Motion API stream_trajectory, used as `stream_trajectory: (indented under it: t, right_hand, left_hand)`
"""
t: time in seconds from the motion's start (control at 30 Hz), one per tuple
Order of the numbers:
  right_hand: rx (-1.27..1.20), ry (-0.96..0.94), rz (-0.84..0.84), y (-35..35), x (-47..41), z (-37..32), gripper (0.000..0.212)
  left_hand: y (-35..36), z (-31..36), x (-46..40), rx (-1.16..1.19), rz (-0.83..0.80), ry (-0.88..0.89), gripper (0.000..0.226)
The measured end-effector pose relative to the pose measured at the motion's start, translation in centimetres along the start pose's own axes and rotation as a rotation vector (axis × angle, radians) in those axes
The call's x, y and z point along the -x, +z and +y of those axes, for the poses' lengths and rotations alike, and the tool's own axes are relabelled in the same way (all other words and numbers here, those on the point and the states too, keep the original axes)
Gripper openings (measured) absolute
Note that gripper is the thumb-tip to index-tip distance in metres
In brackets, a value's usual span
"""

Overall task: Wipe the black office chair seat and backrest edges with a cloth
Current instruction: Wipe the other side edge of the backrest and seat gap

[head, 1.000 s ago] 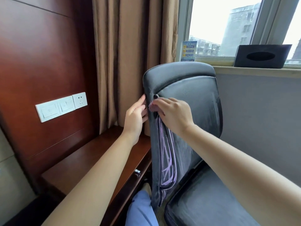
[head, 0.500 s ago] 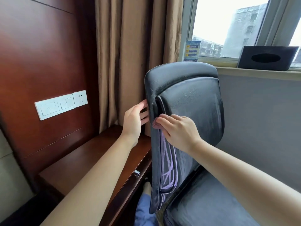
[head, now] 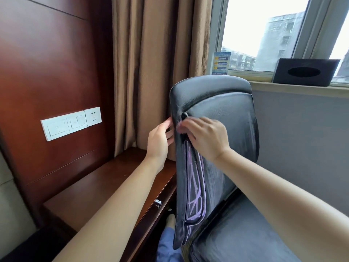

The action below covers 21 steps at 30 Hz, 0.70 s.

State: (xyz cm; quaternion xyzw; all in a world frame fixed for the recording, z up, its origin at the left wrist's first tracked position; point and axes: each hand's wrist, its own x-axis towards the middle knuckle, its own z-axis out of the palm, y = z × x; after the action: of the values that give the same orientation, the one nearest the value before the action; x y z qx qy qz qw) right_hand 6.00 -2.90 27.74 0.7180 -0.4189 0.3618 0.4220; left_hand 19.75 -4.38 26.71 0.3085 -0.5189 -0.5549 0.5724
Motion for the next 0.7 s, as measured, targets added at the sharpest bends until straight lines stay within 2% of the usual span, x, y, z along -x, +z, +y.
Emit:
stream_trajectory:
  t: [0.17,0.37,0.53,0.63,0.7]
  right_hand:
    - [0.011,0.098,0.088,0.7,-2.1,-0.6,0.023]
    - [-0.041,0.021,-0.001,0.5,1.3,0.0,0.017]
    - [-0.054,0.154,0.006,0.5,-2.3,0.0,0.024]
    - [-0.075,0.132,0.011,1.1,0.9,-0.7,0.018]
    - [-0.085,0.098,-0.008,1.0,2.3,-0.6,0.022]
  left_hand:
    - [0.0,0.0,0.0,0.021,0.015,0.008,0.032]
    - [0.3,-0.2,-0.4,0.032,0.025,-0.014,0.033]
    - [0.4,-0.4,-0.5,0.069,0.042,-0.04,0.04]
    - [0.1,-0.4,-0.6,0.064,0.037,-0.046,0.04]
    - [0.2,-0.4,-0.6,0.047,0.043,-0.035,0.037]
